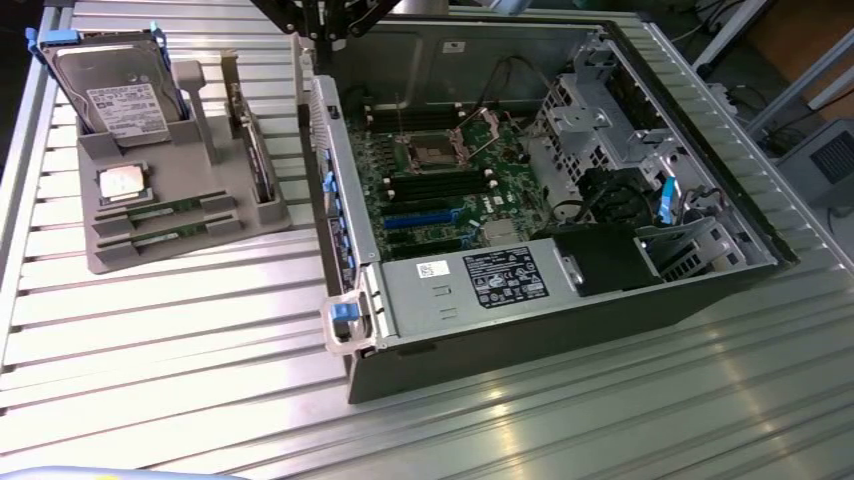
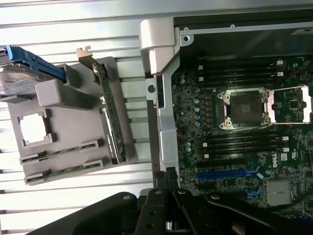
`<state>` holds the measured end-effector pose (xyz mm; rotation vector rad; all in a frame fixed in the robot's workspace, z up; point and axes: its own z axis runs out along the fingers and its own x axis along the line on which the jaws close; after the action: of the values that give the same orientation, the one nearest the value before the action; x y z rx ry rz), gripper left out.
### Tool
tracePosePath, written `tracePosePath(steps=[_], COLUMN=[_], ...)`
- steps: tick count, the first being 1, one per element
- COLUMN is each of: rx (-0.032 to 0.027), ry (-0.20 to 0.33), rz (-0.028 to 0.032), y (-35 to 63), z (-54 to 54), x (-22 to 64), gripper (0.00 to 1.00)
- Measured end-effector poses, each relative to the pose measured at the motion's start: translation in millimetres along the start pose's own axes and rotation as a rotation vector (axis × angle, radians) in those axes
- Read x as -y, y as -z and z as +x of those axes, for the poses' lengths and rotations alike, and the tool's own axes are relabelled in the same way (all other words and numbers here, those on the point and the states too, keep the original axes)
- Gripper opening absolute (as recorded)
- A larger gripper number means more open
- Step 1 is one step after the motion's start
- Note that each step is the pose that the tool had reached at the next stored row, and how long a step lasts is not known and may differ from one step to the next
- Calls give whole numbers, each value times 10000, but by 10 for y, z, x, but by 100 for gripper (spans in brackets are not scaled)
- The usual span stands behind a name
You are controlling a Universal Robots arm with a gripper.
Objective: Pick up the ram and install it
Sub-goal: 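Reach for the ram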
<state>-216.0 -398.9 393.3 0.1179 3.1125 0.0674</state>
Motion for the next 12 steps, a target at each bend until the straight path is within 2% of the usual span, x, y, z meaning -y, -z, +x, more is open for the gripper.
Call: tracePosePath(steps=[12], rx=[0], ry=[0], rz=[1], y=[3], z=[95], x=[7], gripper=[11])
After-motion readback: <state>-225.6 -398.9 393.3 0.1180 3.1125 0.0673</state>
